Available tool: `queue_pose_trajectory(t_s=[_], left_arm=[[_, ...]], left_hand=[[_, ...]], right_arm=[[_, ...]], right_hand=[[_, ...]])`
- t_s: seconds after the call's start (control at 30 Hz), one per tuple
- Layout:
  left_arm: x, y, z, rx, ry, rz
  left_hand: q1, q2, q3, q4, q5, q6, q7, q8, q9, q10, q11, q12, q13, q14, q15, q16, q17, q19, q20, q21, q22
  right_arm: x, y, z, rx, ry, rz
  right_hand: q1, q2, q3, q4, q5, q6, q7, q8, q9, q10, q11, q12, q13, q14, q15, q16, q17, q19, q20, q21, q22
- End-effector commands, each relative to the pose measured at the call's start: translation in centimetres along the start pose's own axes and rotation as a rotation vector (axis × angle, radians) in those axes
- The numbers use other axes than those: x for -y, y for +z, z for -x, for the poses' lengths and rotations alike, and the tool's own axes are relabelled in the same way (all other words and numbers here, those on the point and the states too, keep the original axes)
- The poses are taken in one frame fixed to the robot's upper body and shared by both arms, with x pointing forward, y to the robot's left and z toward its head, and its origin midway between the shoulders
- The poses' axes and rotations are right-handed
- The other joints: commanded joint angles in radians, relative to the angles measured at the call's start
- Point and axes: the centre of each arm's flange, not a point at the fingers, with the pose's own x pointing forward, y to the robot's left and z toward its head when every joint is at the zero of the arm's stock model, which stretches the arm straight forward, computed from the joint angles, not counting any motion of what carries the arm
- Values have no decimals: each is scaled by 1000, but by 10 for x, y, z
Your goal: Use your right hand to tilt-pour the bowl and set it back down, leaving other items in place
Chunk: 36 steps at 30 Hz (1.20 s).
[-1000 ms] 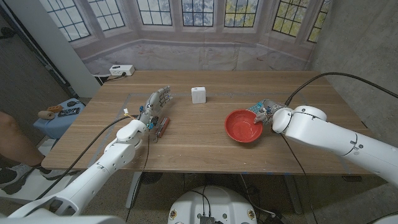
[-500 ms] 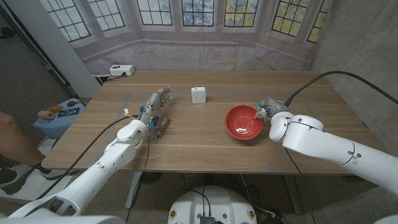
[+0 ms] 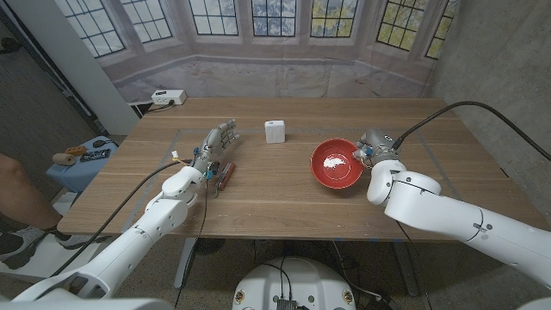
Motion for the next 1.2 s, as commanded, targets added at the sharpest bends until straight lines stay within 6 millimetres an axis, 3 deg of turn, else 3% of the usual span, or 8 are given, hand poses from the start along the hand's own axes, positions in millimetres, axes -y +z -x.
queue_pose_trajectory(t_s=[0.03, 1.2], left_arm=[[0, 0, 0, 2, 6, -2], [0, -1, -3, -3, 11, -15]], left_hand=[[-5, 4, 2, -8, 4, 9, 2, -3, 1, 8, 2, 0, 5, 8, -1, -1, 3, 8, -3, -2, 6], [-1, 7, 2, -15, 4, 18, 4, -1, 1, 18, -1, 1, 5, 19, -5, 1, 3, 16, -1, -11, 6]], right_arm=[[-6, 4, 3, 31, -118, 5], [-35, 5, 23, 47, -507, 18]], right_hand=[[12, 0, -4, -1, 4, 10, -2, 8, 2, 23, -14, 4, 6, 12, -42, -4, 6, 9, -43, 13, 5], [17, -2, -7, 0, -4, 17, -3, 4, -2, 30, -17, 0, 12, 33, -42, -20, 24, 13, -42, 34, 7]])
